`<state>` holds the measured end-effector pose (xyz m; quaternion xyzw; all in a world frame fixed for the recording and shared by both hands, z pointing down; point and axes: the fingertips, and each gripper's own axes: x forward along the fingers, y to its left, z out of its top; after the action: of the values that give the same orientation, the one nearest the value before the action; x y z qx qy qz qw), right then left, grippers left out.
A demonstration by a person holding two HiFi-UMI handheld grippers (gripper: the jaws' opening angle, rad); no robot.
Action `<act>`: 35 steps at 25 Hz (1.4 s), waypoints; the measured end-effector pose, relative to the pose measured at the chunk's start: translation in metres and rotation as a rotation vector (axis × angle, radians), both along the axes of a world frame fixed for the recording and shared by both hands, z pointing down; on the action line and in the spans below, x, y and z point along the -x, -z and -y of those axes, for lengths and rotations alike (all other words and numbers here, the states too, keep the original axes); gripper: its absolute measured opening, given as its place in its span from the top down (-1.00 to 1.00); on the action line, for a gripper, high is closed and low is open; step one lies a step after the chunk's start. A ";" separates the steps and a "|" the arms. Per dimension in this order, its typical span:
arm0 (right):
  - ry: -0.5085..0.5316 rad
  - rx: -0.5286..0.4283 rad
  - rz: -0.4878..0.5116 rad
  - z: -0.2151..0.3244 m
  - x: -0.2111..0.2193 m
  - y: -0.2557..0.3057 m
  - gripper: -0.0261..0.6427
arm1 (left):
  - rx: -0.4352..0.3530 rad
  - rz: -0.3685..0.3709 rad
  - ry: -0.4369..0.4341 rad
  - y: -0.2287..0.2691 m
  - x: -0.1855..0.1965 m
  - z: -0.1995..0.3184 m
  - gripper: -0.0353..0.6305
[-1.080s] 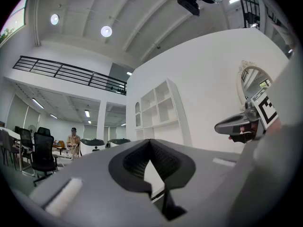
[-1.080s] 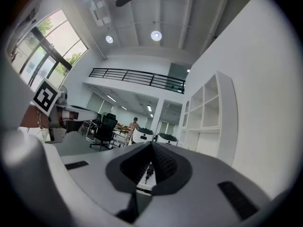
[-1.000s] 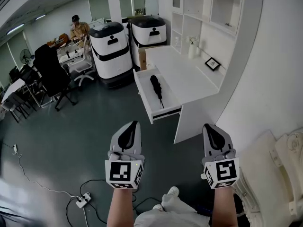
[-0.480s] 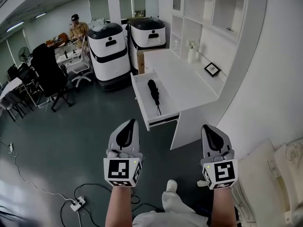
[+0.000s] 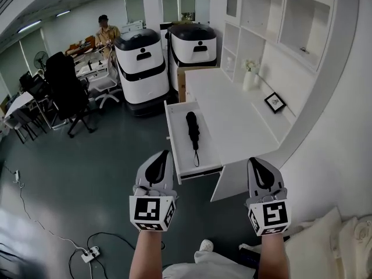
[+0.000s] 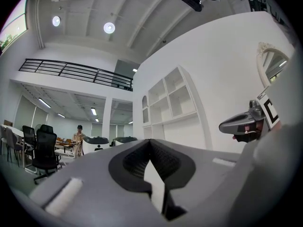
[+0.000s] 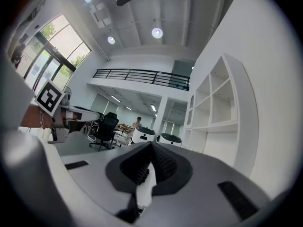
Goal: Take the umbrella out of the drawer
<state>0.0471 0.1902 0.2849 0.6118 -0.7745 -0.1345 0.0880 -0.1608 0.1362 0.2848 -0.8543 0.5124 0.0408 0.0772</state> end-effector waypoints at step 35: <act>-0.008 0.040 0.095 0.160 -0.097 -0.028 0.90 | 0.059 0.007 0.030 -0.025 -0.077 0.167 0.87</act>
<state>0.1445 0.0301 0.3132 0.6187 -0.7779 -0.0893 0.0639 -0.0841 -0.0303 0.3098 -0.8485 0.5259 0.0215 0.0545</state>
